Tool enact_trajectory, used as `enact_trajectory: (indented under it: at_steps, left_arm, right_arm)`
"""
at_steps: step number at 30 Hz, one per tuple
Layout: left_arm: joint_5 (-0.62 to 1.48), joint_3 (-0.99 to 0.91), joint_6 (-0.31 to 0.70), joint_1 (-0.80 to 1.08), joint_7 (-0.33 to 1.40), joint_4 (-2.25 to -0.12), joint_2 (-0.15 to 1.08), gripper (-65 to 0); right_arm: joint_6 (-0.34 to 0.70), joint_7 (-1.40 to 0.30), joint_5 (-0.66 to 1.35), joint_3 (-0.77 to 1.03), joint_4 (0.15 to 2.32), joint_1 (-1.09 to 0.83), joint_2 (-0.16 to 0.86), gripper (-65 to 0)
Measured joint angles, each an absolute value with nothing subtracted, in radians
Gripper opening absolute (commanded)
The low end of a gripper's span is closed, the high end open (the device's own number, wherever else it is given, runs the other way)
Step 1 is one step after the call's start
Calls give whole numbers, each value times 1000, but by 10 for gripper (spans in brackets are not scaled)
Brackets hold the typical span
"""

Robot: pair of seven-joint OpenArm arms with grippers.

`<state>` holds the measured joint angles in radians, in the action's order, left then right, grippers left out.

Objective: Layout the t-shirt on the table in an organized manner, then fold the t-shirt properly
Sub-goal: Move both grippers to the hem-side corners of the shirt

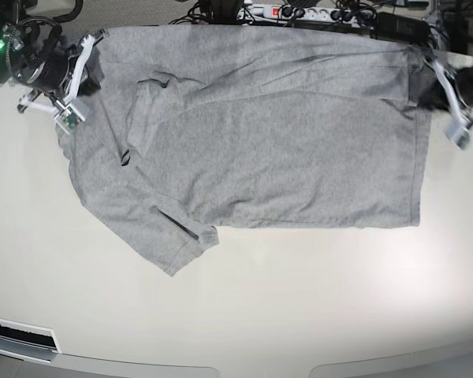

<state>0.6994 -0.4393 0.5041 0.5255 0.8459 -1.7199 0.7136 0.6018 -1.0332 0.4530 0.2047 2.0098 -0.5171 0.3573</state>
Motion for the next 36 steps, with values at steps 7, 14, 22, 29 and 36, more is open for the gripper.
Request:
enact_trajectory:
  at_steps: [7,14,22,29,36]
  left_arm:
    - [805,-541,506,316,785,-1539,712,-650]
    - [944,-534,635,7,847,-1069,701,-458]
    - [796,-292,652,-264,667,-731,699,-286]
    - [645,-138,585,-396,539,-617,620,-286]
    - [541,-137,530,-380,488,-606,553,-286]
  right_arm:
    - [602,-1031,465,205,2015,-463,352,-650]
    - [602,-1013,517,205,2015,-466,352,-650]
    - [607,-1005,514,205,2015,-467,352,-650]
    - [607,-1003,514,205,2015,-467,352,-650]
    - [602,-1003,516,205,2015,-467,352,-650]
